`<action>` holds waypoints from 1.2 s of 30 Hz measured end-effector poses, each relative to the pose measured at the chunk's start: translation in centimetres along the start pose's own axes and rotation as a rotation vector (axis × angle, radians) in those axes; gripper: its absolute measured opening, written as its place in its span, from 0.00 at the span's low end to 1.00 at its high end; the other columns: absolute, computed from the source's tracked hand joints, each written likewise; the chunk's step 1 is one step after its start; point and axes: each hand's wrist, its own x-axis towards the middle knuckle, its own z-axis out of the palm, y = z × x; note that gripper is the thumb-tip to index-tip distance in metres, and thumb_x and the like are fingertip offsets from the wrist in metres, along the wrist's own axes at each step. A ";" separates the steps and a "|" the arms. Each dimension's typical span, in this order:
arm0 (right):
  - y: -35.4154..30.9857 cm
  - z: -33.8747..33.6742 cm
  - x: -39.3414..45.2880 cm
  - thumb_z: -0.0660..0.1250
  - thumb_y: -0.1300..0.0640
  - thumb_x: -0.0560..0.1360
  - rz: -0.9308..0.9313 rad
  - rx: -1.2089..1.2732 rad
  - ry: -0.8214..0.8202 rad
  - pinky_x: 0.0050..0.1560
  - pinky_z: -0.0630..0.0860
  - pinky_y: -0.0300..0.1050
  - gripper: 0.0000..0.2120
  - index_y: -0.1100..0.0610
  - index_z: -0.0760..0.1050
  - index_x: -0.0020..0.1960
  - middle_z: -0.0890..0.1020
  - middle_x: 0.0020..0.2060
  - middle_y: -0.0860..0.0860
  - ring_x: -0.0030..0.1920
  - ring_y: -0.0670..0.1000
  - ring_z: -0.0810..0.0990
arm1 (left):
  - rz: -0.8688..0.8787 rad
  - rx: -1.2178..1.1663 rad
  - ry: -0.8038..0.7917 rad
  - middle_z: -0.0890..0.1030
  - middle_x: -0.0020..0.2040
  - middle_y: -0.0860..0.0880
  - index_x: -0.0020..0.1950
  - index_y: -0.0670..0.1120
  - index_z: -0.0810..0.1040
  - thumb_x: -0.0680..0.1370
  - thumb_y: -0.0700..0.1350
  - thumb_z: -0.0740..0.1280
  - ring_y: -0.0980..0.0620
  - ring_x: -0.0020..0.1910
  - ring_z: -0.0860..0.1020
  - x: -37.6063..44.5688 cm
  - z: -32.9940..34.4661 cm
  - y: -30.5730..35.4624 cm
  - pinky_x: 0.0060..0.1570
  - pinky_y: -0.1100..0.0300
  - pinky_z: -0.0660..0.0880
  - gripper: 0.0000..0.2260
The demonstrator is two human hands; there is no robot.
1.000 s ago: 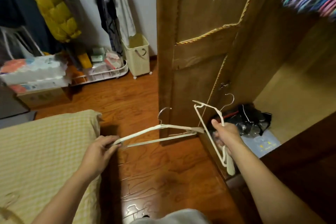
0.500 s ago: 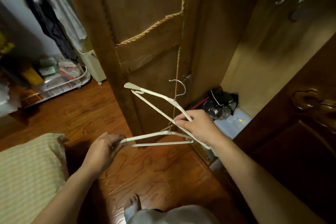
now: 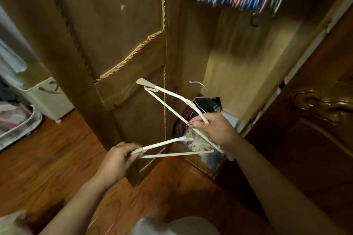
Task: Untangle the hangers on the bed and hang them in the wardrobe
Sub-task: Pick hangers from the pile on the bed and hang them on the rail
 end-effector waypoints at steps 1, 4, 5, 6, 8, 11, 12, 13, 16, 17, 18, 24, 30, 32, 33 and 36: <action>-0.4 -0.1 0.1 0.68 0.65 0.78 0.007 -0.002 0.014 0.28 0.70 0.28 0.06 0.63 0.84 0.51 0.83 0.30 0.44 0.27 0.37 0.78 | 0.009 -0.012 -0.031 0.79 0.42 0.68 0.49 0.60 0.82 0.76 0.51 0.70 0.59 0.42 0.76 0.9 -0.6 -0.5 0.41 0.62 0.72 0.05; -0.9 -0.8 0.0 0.71 0.60 0.76 0.020 -0.039 0.028 0.39 0.77 0.37 0.04 0.57 0.85 0.48 0.86 0.36 0.48 0.37 0.42 0.83 | 0.033 -0.045 -0.144 0.82 0.42 0.62 0.48 0.60 0.83 0.76 0.50 0.72 0.59 0.42 0.79 3.4 -2.0 -0.7 0.43 0.60 0.74 0.04; -1.0 -1.1 -0.1 0.71 0.59 0.77 0.031 -0.042 0.023 0.40 0.77 0.35 0.04 0.56 0.85 0.48 0.87 0.40 0.50 0.39 0.42 0.84 | 0.047 -0.060 -0.188 0.82 0.41 0.61 0.48 0.59 0.83 0.76 0.49 0.72 0.60 0.41 0.79 4.1 -2.5 -0.4 0.42 0.63 0.74 0.04; -1.2 -1.5 -0.4 0.70 0.60 0.77 0.052 -0.037 0.036 0.36 0.74 0.30 0.05 0.57 0.85 0.48 0.87 0.41 0.51 0.36 0.40 0.82 | 0.064 -0.066 -0.232 0.82 0.40 0.60 0.47 0.58 0.83 0.76 0.49 0.72 0.61 0.39 0.79 5.0 -2.8 0.0 0.39 0.66 0.72 0.04; -1.2 -2.4 -0.7 0.70 0.61 0.77 0.084 -0.065 0.092 0.29 0.69 0.27 0.05 0.58 0.85 0.50 0.87 0.40 0.50 0.30 0.36 0.79 | 0.085 -0.052 -0.280 0.82 0.38 0.60 0.46 0.59 0.83 0.76 0.48 0.72 0.61 0.37 0.78 6.3 -3.4 1.2 0.37 0.67 0.70 0.04; -0.7 -3.8 -0.9 0.72 0.58 0.76 0.119 -0.003 0.207 0.35 0.79 0.39 0.07 0.53 0.85 0.53 0.87 0.42 0.48 0.37 0.46 0.84 | 0.074 -0.046 -0.297 0.83 0.38 0.56 0.47 0.60 0.83 0.76 0.51 0.72 0.53 0.37 0.79 7.7 -3.4 2.6 0.40 0.55 0.74 0.03; -0.4 -4.4 -0.9 0.73 0.56 0.75 0.146 0.009 0.274 0.42 0.81 0.49 0.08 0.51 0.85 0.54 0.87 0.45 0.50 0.43 0.54 0.85 | 0.071 -0.033 -0.298 0.83 0.37 0.56 0.46 0.60 0.83 0.76 0.51 0.72 0.52 0.36 0.78 8.1 -3.3 3.1 0.40 0.51 0.74 0.03; -0.1 -5.1 -0.9 0.73 0.55 0.75 0.166 0.015 0.334 0.43 0.81 0.53 0.09 0.51 0.84 0.55 0.87 0.47 0.51 0.46 0.59 0.84 | 0.062 -0.014 -0.292 0.82 0.36 0.56 0.46 0.61 0.83 0.77 0.52 0.72 0.53 0.35 0.78 8.7 -3.3 3.7 0.40 0.50 0.74 0.03; 0.9 -7.7 -1.2 0.69 0.59 0.76 0.226 0.010 0.468 0.29 0.71 0.36 0.05 0.58 0.84 0.48 0.85 0.40 0.56 0.34 0.49 0.79 | 0.037 0.092 -0.236 0.81 0.32 0.58 0.43 0.59 0.82 0.78 0.50 0.71 0.58 0.33 0.78 10.2 -4.0 6.5 0.31 0.61 0.72 0.04; 1.0 -8.9 -1.3 0.68 0.60 0.77 0.246 -0.022 0.500 0.28 0.69 0.33 0.07 0.60 0.83 0.43 0.83 0.34 0.53 0.30 0.44 0.76 | 0.028 0.121 -0.212 0.80 0.30 0.58 0.44 0.57 0.82 0.78 0.48 0.70 0.62 0.33 0.78 11.0 -4.3 7.6 0.28 0.66 0.70 0.05; 1.1 -10.1 -1.3 0.67 0.61 0.77 0.267 -0.060 0.531 0.27 0.68 0.33 0.09 0.58 0.82 0.39 0.80 0.29 0.49 0.27 0.41 0.74 | 0.009 0.134 -0.194 0.79 0.29 0.57 0.45 0.56 0.81 0.79 0.46 0.69 0.64 0.33 0.78 11.7 -4.9 8.9 0.28 0.69 0.70 0.05; -1.6 -15.6 0.5 0.57 0.64 0.79 0.333 0.049 0.514 0.27 0.68 0.43 0.10 0.57 0.74 0.42 0.72 0.32 0.55 0.26 0.51 0.69 | -0.022 0.284 -0.053 0.79 0.38 0.57 0.53 0.57 0.77 0.79 0.50 0.67 0.58 0.36 0.78 16.0 -8.4 16.7 0.32 0.65 0.73 0.04; -8.4 -20.1 1.8 0.53 0.64 0.81 0.152 0.162 0.545 0.41 0.80 0.50 0.16 0.44 0.66 0.58 0.77 0.49 0.56 0.34 0.51 0.74 | 0.011 0.126 -0.109 0.79 0.47 0.53 0.53 0.56 0.75 0.79 0.51 0.66 0.53 0.44 0.80 20.0 -8.4 25.3 0.47 0.51 0.80 0.04; -9.1 -21.1 1.9 0.55 0.63 0.82 0.135 0.132 0.562 0.36 0.79 0.45 0.19 0.43 0.65 0.66 0.78 0.54 0.58 0.35 0.51 0.75 | 0.033 0.120 -0.097 0.79 0.48 0.54 0.52 0.56 0.73 0.79 0.51 0.66 0.55 0.43 0.79 20.4 -8.5 27.5 0.47 0.52 0.80 0.04; -9.3 -21.5 2.1 0.56 0.63 0.82 0.133 0.124 0.579 0.34 0.79 0.43 0.22 0.44 0.64 0.71 0.77 0.55 0.58 0.35 0.51 0.76 | 0.044 0.135 -0.077 0.79 0.48 0.53 0.53 0.56 0.73 0.79 0.51 0.66 0.54 0.44 0.79 20.6 -8.7 28.5 0.47 0.52 0.80 0.04; -9.9 -22.6 2.7 0.57 0.63 0.81 0.117 0.158 0.640 0.33 0.79 0.43 0.23 0.49 0.64 0.74 0.76 0.57 0.55 0.33 0.49 0.77 | 0.069 0.193 -0.024 0.79 0.49 0.49 0.52 0.52 0.71 0.79 0.52 0.64 0.47 0.48 0.79 21.5 -9.4 32.0 0.49 0.50 0.78 0.06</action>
